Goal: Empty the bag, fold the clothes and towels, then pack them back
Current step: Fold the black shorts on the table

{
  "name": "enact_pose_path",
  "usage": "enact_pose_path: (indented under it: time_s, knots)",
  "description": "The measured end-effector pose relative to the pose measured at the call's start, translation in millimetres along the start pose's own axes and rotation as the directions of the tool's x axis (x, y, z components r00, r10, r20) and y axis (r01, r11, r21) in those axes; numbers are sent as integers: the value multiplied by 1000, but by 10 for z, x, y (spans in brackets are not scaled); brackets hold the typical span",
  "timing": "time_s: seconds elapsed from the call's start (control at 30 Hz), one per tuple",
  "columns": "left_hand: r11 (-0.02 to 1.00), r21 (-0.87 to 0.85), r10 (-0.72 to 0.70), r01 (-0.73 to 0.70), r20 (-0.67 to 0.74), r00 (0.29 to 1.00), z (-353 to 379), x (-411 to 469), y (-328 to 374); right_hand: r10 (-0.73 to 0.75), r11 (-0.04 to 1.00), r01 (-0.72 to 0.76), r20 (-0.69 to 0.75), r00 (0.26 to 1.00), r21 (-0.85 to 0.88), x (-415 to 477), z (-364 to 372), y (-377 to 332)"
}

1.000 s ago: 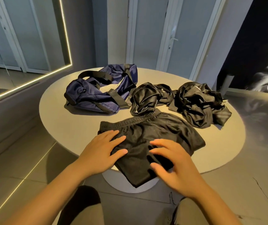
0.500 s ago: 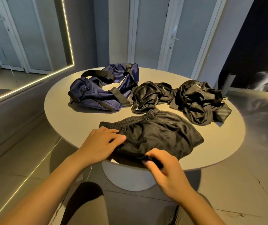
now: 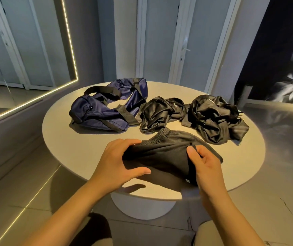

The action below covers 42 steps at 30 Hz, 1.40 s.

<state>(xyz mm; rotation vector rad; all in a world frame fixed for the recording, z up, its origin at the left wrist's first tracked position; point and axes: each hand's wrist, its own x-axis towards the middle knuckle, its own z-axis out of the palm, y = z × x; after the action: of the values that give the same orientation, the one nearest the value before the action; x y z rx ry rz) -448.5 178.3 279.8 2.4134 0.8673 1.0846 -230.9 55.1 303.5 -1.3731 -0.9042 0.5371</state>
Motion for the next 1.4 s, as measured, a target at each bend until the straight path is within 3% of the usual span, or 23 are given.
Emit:
enact_pose_path:
  time_s: [0.23,0.33,0.5,0.63,0.77,0.9,1.03,1.17,1.27,1.33,1.4]
  knots:
    - [996,52,57,-65,143,988,82,389,9,135,973,-110,-118,984,201,192,-276,-60]
    - [996,-12,83,-83,255,963,32,535,143,154,978,-126,-164,974,166,264,-411,-20]
    - [991,-132,76,-2,557,827,-161,918,471,151,986,-135,-192,970,94,360,-611,-28]
    - [987,-147,44,69,648,761,-68,1422,477,144,989,-136,-207,968,51,595,-722,-14]
    - [986,-25,-95,163,720,687,247,1844,297,142,971,-180,-228,963,-158,979,-768,123]
    - [977,79,-186,197,766,615,589,2056,124,103,887,-198,-239,965,-417,1292,-738,345]
    - [974,105,-216,202,705,676,876,2070,31,131,782,-281,-294,947,-557,1423,-723,600]
    - [960,254,-232,117,493,838,1059,1949,-5,116,702,-305,-319,941,-643,1376,-708,746]
    - [946,322,-149,42,314,938,1097,1877,95,82,686,-289,-324,943,-668,1366,-698,773]
    - [968,240,-15,-70,337,941,1151,1812,221,73,675,-290,-329,942,-679,1374,-691,780]
    - [952,218,106,-217,430,897,1253,1740,309,73,660,-296,-334,940,-690,1374,-684,785]
